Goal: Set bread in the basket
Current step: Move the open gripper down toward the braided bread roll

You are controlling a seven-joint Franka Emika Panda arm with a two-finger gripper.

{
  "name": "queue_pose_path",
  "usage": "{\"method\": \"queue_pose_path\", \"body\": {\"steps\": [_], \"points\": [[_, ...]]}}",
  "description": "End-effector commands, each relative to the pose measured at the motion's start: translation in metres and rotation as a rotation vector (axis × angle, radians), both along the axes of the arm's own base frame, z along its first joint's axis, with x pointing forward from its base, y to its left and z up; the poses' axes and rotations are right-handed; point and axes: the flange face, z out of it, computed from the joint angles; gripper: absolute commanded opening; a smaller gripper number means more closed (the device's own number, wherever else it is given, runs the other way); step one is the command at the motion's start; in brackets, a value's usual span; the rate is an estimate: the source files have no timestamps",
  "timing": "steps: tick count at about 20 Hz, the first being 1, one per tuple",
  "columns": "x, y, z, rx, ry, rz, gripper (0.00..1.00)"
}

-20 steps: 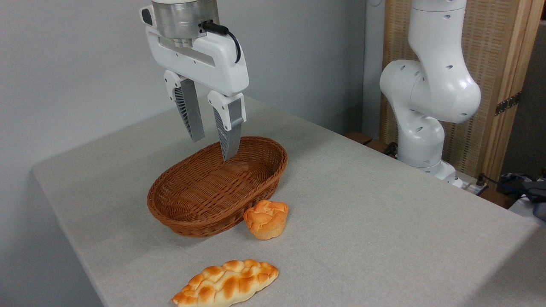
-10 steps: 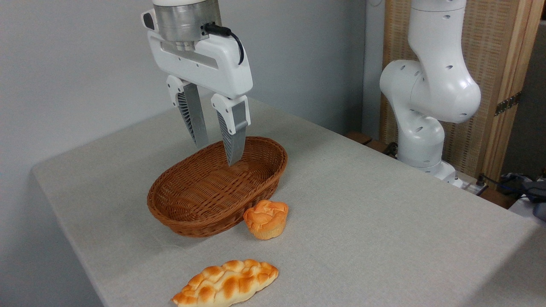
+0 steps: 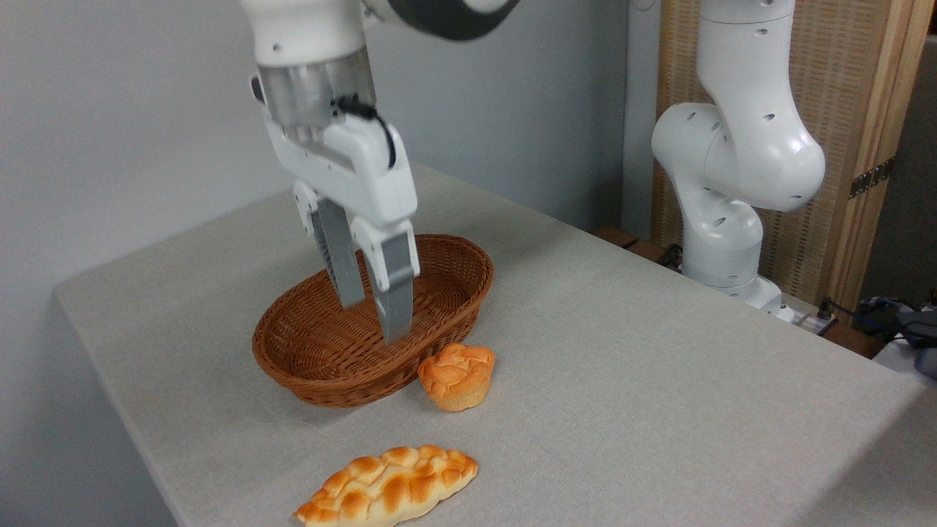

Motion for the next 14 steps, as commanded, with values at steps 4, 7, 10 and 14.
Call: {"method": "queue_pose_path", "body": {"steps": [4,7,10,14], "points": [[0.021,0.044,-0.060,0.090,-0.050,-0.140,1.00],[0.022,0.047,-0.082,0.094,-0.050,-0.142,1.00],[0.023,0.048,-0.104,0.108,-0.026,-0.152,1.00],[0.025,0.047,-0.118,0.108,-0.021,-0.154,1.00]]}}
